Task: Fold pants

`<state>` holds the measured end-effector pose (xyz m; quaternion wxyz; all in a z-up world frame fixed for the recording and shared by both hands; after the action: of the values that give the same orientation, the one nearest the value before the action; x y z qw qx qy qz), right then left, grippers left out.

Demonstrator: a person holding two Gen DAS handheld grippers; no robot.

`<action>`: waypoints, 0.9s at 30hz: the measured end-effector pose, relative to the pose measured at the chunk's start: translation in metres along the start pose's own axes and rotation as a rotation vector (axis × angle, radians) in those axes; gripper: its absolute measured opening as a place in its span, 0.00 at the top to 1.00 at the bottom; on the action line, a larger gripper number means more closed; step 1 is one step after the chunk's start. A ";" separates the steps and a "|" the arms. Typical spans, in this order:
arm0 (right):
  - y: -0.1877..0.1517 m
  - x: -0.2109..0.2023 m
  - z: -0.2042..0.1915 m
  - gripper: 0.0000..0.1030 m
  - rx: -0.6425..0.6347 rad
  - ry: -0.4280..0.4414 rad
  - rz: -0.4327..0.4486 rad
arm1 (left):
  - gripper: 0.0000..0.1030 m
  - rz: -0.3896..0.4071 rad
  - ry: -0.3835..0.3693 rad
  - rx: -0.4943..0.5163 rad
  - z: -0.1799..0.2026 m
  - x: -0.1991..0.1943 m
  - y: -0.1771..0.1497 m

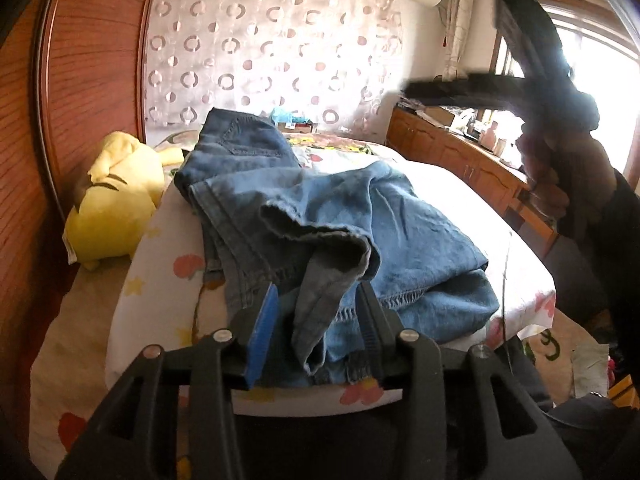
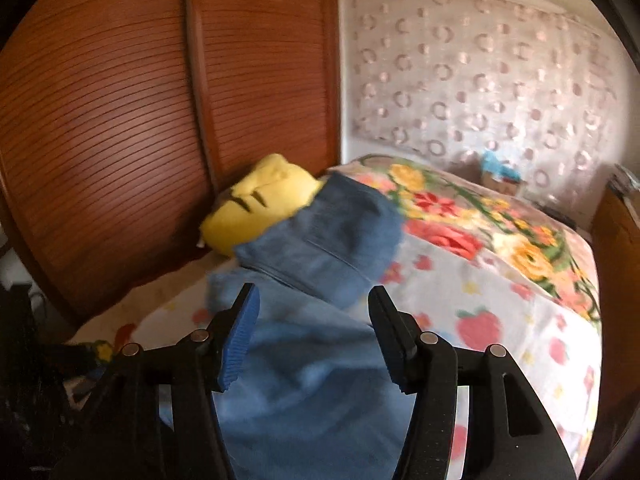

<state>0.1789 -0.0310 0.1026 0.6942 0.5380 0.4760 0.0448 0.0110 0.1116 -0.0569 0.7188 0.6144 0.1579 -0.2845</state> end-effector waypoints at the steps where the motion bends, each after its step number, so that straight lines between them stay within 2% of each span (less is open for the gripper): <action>1: -0.009 -0.007 0.012 0.44 0.007 -0.022 -0.005 | 0.62 0.006 0.006 0.004 0.001 0.000 0.002; 7: -0.051 -0.028 0.061 0.44 0.079 -0.097 -0.045 | 0.62 0.018 0.002 0.025 0.015 0.006 0.014; 10: -0.071 -0.023 0.075 0.44 0.107 -0.107 -0.084 | 0.62 0.013 -0.001 0.037 0.023 0.011 0.016; 18: -0.125 0.035 0.093 0.43 0.187 -0.064 -0.207 | 0.62 -0.021 0.006 0.057 0.032 0.026 0.013; 21: -0.131 0.049 0.097 0.37 0.215 -0.019 -0.217 | 0.62 -0.030 0.013 0.058 0.030 0.030 0.012; 27: -0.132 0.068 0.101 0.36 0.254 0.041 -0.233 | 0.62 -0.047 0.023 0.047 0.027 0.039 0.009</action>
<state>0.2283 -0.1184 -0.0471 0.6113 0.5617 0.5510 -0.0854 0.0439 0.0779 -0.0672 0.6953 0.6305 0.1737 -0.2981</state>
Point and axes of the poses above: each gripper's, at about its wrist camera, not at the fingertips, and x roughly the way its jaws point, z to its right, y to its top, the point moved 1 cm from there along x, roughly the way its jaws point, and after that the axes turned 1 degree about -y, right-handed, at the moved point
